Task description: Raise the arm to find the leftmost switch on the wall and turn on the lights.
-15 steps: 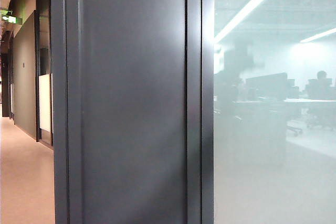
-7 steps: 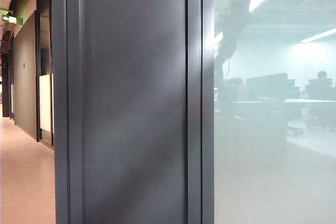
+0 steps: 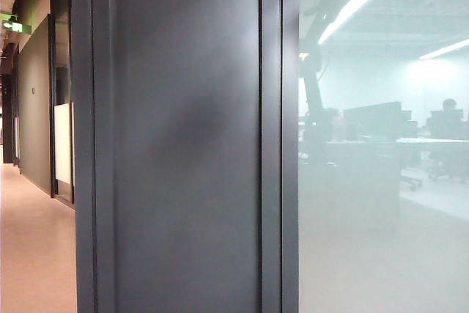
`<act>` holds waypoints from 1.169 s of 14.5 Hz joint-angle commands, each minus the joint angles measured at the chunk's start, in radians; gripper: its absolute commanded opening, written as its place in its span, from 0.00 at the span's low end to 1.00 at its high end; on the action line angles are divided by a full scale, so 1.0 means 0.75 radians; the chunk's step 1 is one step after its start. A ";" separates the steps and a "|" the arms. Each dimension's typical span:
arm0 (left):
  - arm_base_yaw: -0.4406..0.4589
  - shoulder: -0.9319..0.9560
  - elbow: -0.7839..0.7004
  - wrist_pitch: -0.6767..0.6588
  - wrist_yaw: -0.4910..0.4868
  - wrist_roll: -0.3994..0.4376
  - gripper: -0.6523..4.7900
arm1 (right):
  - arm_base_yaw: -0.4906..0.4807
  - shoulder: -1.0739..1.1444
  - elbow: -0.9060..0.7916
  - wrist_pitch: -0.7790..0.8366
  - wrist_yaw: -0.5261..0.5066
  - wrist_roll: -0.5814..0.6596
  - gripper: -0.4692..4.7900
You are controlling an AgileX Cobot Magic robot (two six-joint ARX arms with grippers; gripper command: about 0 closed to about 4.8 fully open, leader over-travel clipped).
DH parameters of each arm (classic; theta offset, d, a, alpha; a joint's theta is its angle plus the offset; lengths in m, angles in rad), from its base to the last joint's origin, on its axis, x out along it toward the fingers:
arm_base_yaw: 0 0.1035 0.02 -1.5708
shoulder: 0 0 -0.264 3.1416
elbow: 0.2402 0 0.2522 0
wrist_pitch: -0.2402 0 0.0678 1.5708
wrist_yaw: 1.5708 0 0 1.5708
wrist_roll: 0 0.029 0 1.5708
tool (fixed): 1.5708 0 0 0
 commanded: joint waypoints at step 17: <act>-0.107 0.233 0.099 0.476 0.402 -0.546 0.11 | 0.141 0.186 0.179 0.031 -0.931 0.090 0.09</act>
